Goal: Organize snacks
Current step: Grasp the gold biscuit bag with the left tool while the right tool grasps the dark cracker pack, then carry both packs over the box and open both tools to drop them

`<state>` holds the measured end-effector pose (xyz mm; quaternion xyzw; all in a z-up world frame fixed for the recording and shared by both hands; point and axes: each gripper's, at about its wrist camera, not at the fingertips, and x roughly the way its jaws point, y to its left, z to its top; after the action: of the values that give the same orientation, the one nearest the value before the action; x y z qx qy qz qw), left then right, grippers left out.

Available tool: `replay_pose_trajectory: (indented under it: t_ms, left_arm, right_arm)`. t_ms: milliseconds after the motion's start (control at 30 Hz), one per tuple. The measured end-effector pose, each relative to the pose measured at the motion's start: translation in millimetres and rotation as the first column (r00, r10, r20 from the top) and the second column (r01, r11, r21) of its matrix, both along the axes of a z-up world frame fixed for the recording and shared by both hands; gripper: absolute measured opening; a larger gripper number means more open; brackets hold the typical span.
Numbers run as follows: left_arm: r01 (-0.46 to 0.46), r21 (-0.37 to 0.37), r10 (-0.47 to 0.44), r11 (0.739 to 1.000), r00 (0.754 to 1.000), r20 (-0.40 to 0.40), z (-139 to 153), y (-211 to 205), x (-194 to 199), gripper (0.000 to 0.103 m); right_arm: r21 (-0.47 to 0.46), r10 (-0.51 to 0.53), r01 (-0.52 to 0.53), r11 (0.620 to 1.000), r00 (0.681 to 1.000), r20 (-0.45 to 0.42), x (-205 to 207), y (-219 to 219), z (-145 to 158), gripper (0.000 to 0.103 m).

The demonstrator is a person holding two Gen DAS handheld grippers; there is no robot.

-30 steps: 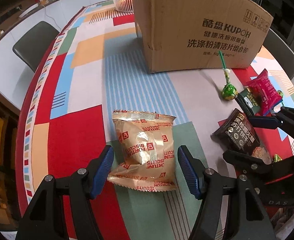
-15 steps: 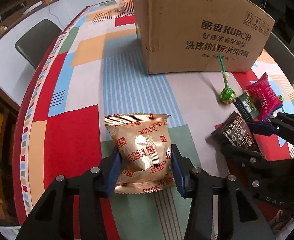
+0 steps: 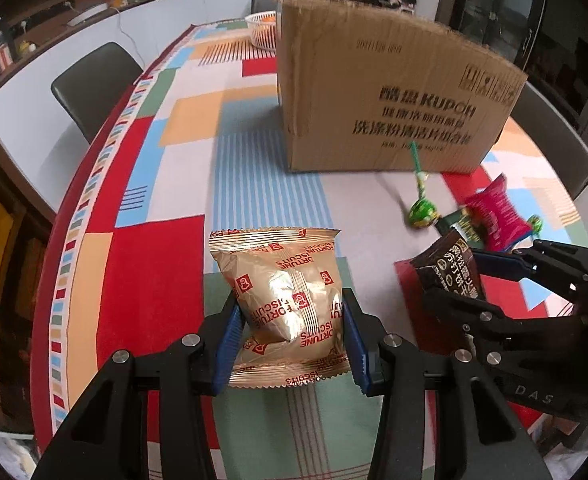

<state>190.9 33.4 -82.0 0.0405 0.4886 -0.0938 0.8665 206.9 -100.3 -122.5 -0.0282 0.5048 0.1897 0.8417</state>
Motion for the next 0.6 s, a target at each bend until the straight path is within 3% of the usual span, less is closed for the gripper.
replay_pose_trajectory:
  t_ms: [600]
  left_arm:
    - [0.05, -0.041, -0.042, 0.998, 0.984, 0.17, 66.8, -28.4, -13.4, 0.046]
  right_arm:
    - [0.1, -0.078, 0.06, 0.993, 0.98, 0.184, -18.9, -45.1, 75.4, 0.05]
